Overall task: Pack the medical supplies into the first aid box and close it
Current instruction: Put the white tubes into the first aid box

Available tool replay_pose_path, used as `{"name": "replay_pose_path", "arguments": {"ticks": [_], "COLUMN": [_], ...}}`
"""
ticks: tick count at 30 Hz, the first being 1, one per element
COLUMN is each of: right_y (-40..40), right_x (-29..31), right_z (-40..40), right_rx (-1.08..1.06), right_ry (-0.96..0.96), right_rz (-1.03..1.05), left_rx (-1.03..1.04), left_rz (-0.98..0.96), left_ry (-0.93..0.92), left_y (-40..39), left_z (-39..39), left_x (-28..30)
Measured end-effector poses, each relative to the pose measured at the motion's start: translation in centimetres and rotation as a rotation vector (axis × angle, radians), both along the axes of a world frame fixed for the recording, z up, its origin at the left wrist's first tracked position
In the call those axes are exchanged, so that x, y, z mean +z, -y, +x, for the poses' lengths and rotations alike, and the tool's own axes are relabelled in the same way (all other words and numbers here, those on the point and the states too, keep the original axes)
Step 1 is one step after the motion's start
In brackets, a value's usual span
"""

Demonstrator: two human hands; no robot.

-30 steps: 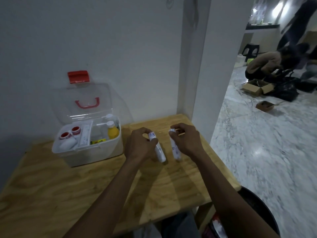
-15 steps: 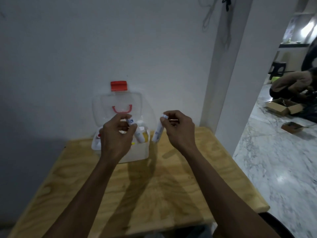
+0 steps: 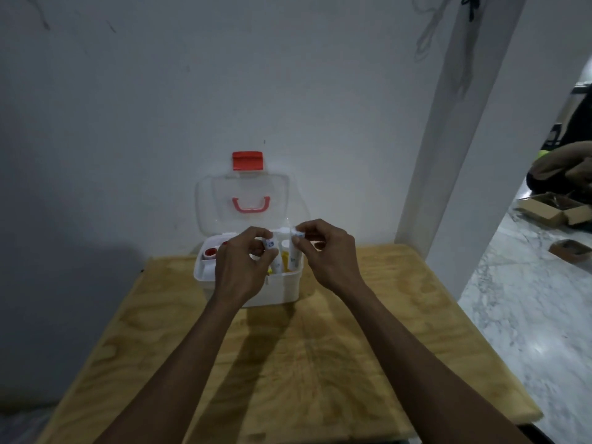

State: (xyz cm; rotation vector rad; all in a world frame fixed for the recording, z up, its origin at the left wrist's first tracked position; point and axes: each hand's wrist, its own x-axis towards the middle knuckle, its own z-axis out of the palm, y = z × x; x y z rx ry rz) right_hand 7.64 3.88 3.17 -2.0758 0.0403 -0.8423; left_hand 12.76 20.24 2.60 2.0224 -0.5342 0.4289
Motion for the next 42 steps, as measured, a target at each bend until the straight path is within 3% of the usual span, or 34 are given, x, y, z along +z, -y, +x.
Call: {"name": "replay_pose_path", "arguments": {"ticks": [8, 19, 42], "right_y": [0.3, 0.1, -0.1], "right_x": [-1.4, -1.8, -1.5], "right_z": [0.2, -0.5, -1.1], "right_rx": [0.022, 0.059, 0.065], "right_ry": [-0.106, -0.274, -0.257], "right_rz": [-0.042, -0.202, -0.215], "left_rx": [-0.031, -0.065, -0.032], "left_rz": [0.135, 0.37, 0.324], "left_ry": [-0.061, -0.005, -0.006], "left_y": [0.7, 0.0, -0.1], "left_z": [0.4, 0.7, -0.2], "left_x": [-1.3, -1.4, -1.2]}}
